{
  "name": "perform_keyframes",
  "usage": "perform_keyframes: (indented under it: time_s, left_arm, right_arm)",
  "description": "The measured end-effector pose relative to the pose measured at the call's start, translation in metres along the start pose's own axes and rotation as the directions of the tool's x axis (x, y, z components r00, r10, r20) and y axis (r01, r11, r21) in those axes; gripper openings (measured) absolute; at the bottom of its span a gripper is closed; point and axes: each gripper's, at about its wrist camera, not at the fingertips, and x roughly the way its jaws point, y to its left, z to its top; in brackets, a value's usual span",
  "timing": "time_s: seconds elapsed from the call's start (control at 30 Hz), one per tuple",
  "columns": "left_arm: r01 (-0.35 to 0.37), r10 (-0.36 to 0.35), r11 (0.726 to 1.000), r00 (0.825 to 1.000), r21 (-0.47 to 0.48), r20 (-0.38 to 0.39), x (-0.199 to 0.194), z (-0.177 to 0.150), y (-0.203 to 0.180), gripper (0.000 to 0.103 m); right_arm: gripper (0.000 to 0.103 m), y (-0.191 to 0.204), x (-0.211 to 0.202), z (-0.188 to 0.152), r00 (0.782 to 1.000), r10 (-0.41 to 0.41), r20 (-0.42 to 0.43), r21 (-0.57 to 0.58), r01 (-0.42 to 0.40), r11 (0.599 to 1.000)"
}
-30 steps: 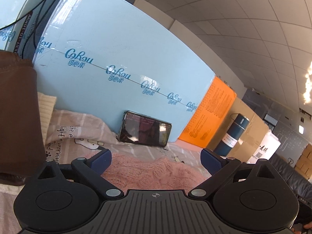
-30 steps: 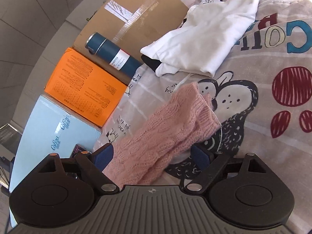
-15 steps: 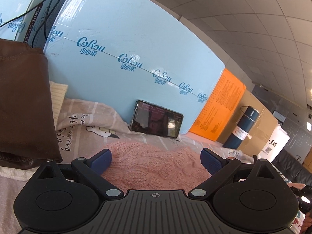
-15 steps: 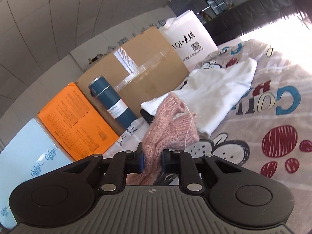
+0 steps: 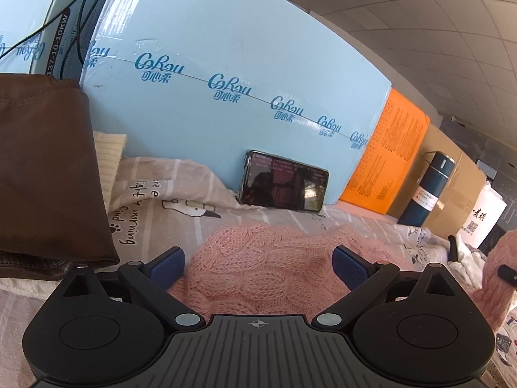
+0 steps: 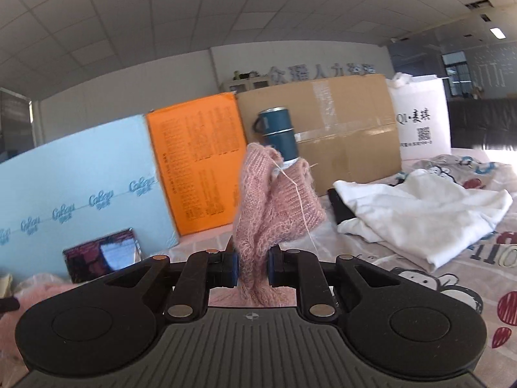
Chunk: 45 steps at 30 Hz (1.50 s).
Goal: Fold clothes
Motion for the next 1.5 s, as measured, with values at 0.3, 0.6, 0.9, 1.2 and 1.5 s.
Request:
perform_keyframes:
  time_s: [0.3, 0.6, 0.9, 1.2, 1.5]
  left_arm:
    - [0.003, -0.003, 1.000, 1.000, 0.003, -0.006, 0.001, 0.000, -0.001, 0.099]
    - [0.018, -0.018, 1.000, 1.000, -0.006, -0.019, 0.002, -0.001, -0.001, 0.099]
    - [0.014, -0.015, 1.000, 0.999, -0.017, -0.032, 0.004, -0.001, 0.001, 0.099]
    - [0.036, -0.038, 0.999, 0.996, -0.019, -0.081, 0.010, -0.002, 0.001, 0.101]
    - [0.141, -0.141, 0.990, 0.989, 0.000, -0.046, 0.002, -0.002, -0.003, 0.070]
  right_arm:
    - [0.055, 0.045, 0.010, -0.024, 0.979, 0.143, -0.143, -0.165, -0.166, 0.972]
    - [0.087, 0.051, 0.012, -0.034, 0.899, 0.349, -0.265, -0.029, -0.369, 0.929]
    - [0.093, -0.010, -0.014, -0.015, 1.000, 0.027, 0.003, 0.213, -0.027, 0.977]
    - [0.045, -0.029, 0.026, -0.038, 0.968, 0.112, -0.227, 0.367, -0.021, 0.930]
    - [0.023, -0.010, -0.006, -0.022, 0.990, 0.121, -0.079, 0.225, -0.100, 0.969]
